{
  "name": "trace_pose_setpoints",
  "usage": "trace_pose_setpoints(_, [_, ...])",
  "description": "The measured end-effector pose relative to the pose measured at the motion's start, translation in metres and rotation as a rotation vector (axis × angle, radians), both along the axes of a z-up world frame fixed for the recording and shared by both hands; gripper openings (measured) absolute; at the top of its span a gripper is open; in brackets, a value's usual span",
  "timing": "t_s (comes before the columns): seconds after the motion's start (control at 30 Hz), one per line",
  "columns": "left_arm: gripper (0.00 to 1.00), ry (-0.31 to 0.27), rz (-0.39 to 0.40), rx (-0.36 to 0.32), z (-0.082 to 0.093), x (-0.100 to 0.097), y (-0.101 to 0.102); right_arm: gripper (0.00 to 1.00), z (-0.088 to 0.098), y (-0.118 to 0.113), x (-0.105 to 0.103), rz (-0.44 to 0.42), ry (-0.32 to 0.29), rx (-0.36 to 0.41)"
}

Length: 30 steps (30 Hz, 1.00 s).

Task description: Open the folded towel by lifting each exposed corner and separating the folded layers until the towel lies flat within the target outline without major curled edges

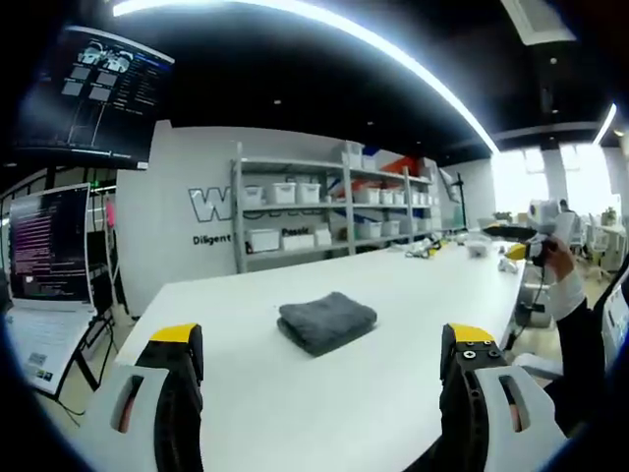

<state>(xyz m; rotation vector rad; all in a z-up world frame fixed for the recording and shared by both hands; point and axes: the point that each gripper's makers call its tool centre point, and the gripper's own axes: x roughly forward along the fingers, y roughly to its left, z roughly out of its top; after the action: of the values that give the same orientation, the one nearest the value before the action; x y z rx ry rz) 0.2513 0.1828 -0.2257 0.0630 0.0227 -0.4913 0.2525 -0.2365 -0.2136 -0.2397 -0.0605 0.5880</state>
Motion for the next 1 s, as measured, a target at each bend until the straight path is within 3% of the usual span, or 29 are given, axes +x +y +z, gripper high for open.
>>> trace_pose_setpoints(0.83, [0.98,-0.013,0.000,-0.026,0.001,0.003,-0.001,0.97,-0.003,0.024,0.002,0.047,0.000,0.051])
trace_pose_setpoints(1.0, [0.98,-0.019,-0.005,-0.066,0.003,0.005,-0.001,0.97,-0.002,0.027,0.003,0.056,-0.001,0.060])
